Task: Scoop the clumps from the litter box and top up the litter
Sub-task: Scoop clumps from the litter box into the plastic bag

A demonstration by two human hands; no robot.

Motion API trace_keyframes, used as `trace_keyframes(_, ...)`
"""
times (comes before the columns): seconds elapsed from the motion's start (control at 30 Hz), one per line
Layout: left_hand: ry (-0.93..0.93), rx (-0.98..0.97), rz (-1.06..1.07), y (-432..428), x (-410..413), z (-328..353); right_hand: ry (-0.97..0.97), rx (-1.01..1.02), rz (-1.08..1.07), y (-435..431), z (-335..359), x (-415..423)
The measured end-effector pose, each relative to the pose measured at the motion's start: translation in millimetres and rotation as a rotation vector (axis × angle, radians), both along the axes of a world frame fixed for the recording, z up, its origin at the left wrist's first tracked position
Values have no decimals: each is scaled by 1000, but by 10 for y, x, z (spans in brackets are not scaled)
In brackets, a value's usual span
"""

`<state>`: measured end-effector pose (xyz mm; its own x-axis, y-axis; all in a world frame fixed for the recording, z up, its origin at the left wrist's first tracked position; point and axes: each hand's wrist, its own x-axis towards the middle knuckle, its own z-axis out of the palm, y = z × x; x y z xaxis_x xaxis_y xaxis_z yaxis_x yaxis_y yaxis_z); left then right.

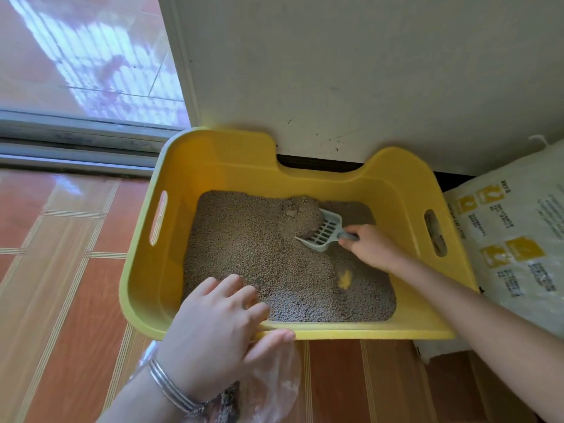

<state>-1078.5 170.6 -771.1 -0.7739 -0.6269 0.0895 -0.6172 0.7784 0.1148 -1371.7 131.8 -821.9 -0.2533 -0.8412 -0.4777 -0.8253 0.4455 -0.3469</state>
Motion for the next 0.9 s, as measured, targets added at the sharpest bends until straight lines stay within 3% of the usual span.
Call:
trace_keyframes(0.27, -14, -6, 61, -17, 83, 0, -231, -20, -104, -125, -248, 265)
trace_keyframes(0.67, -11, -7, 51, -15, 93, 2, -535, -158, -82, -122, -175, 261)
trace_keyframes(0.9, 8, 9, 65, -10, 92, -14, -555, -139, -20, 36, -63, 109)
